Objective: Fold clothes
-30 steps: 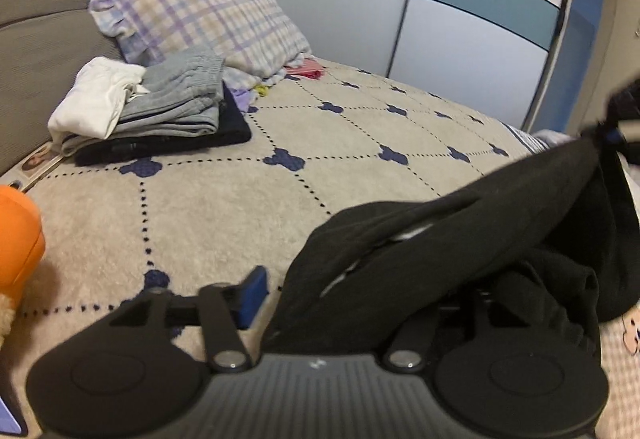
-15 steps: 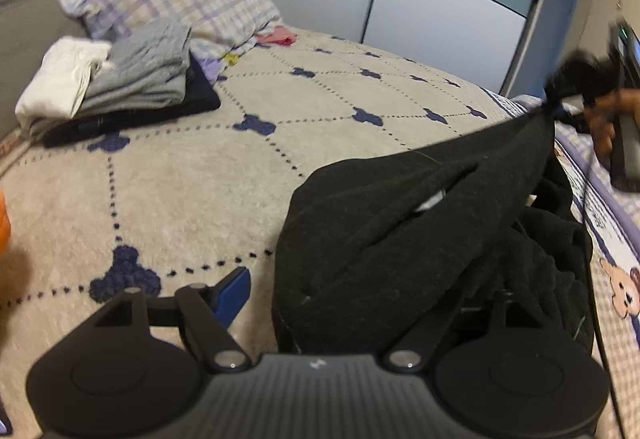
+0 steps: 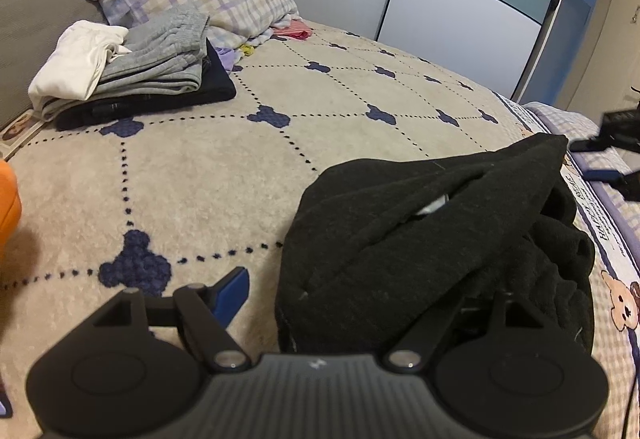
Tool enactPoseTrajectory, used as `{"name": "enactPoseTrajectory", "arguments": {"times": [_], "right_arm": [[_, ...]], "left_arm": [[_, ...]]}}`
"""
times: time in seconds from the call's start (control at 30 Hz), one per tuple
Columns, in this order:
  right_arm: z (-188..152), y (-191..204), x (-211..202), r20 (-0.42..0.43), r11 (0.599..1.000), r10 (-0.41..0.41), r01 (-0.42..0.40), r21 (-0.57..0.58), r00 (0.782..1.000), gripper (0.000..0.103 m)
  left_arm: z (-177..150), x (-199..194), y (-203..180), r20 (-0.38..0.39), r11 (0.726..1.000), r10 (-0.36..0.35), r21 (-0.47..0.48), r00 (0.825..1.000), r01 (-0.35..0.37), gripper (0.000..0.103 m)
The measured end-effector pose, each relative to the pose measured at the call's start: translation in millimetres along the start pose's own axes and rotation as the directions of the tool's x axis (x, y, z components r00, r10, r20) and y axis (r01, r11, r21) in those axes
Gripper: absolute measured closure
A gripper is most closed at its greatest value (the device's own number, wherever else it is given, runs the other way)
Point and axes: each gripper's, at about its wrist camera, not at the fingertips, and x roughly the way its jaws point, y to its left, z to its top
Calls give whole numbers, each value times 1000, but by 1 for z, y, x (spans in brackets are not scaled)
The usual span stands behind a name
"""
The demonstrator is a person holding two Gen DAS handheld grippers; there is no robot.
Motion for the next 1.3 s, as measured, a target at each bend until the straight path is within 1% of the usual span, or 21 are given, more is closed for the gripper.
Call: {"name": "enactPoseTrajectory", "arguments": {"times": [0.17, 0.3, 0.43, 0.63, 0.77, 0.83, 0.9, 0.97, 1.03, 1.13, 1.17, 1.2, 1.23, 1.27, 1.3], "right_arm": [[-36, -13, -24, -74, 997, 78, -77, 20, 994, 57], [-67, -22, -37, -129, 994, 104, -101, 31, 986, 57], [-94, -29, -52, -149, 991, 133, -127, 45, 980, 57], [-131, -40, -64, -193, 988, 150, -138, 72, 970, 57], [-154, -48, -56, -236, 987, 142, -120, 105, 961, 57], [-166, -55, -52, -254, 984, 152, -122, 130, 955, 57], [-175, -61, -48, -262, 980, 165, -128, 155, 951, 57], [-181, -68, -45, -252, 972, 188, -143, 186, 949, 57], [-184, -77, -42, -239, 960, 220, -166, 224, 946, 58], [-186, -85, -34, -240, 948, 246, -183, 259, 939, 64], [-186, -86, -32, -242, 945, 255, -188, 268, 936, 75], [-186, -86, -31, -241, 940, 269, -199, 278, 932, 93], [-185, -85, -30, -240, 934, 283, -210, 288, 929, 97], [-184, -85, -31, -232, 931, 290, -218, 292, 929, 97], [-182, -83, -35, -212, 932, 288, -222, 286, 934, 97]], "left_arm": [[-2, -7, 3, -3, 1000, -3, -24, 1000, 3, 26], [-3, -15, 5, 6, 999, -12, -31, 1000, 12, 26], [-3, -20, 10, 12, 998, -27, -49, 1000, 28, 26], [-4, -20, 27, 1, 987, -61, -152, 998, 60, 26], [-6, -18, 35, -4, 973, -80, -219, 997, 77, 26], [-5, -17, 36, 12, 971, -66, -229, 998, 67, 26], [-2, -15, 34, 33, 976, -32, -216, 999, 39, 26], [-1, -12, 33, 50, 978, 0, -210, 999, 11, 26], [-2, -9, 35, 57, 972, 9, -237, 998, 5, 26], [-3, -6, 38, 86, 959, 12, -284, 996, 13, 26], [-3, -6, 38, 99, 955, 10, -296, 995, 20, 27], [-3, -7, 38, 113, 953, 11, -303, 994, 24, 27], [-3, -7, 38, 128, 952, 13, -305, 992, 26, 28], [-2, -8, 37, 144, 954, 22, -298, 989, 22, 28], [-2, -10, 37, 155, 957, 32, -291, 987, 14, 29]]}}
